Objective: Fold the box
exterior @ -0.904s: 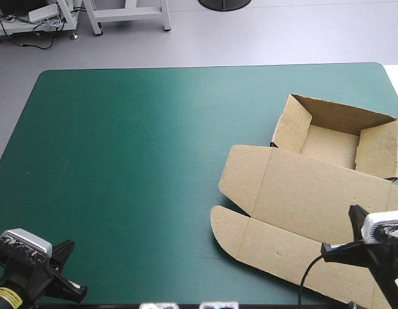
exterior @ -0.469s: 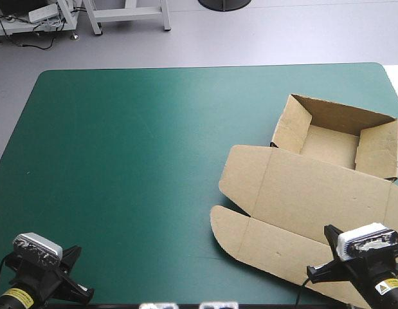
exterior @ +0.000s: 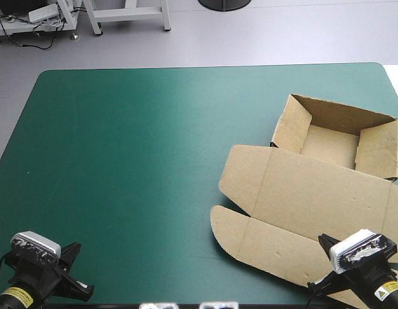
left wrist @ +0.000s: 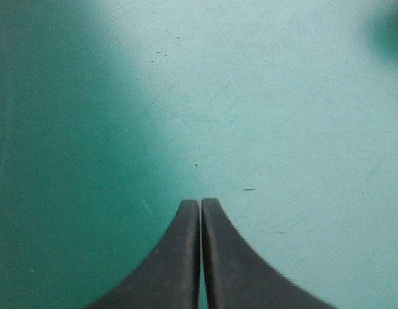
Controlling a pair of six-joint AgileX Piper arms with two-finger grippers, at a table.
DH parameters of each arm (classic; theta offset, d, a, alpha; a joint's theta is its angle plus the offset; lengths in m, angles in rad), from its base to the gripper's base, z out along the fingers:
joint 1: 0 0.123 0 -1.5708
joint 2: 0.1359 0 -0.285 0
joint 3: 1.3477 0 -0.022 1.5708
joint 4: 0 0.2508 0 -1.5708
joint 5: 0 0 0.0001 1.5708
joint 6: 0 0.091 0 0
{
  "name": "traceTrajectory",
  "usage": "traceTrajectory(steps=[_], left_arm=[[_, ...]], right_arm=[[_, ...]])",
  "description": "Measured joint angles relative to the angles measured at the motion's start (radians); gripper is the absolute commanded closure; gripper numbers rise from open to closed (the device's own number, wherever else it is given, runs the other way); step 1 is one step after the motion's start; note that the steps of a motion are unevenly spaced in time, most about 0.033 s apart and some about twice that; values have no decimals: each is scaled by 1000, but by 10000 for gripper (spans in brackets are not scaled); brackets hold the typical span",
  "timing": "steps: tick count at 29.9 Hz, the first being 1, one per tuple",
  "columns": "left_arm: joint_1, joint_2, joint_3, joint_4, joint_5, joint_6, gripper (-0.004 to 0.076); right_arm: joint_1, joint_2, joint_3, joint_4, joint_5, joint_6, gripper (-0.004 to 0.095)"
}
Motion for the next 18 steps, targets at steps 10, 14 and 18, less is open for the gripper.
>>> traceTrajectory(steps=[10, 14, 18], left_arm=[[0, 0, 1, 0, -6, -1, 729], [0, 0, 3, -3, -27, -1, 729], [0, 0, 6, -5, -28, -1, 729]], right_arm=[[0, -3, 60, 1, -95, 33, 932], [0, -5, 60, 1, -99, 35, 932], [0, -5, 60, 1, -106, 38, 932]])
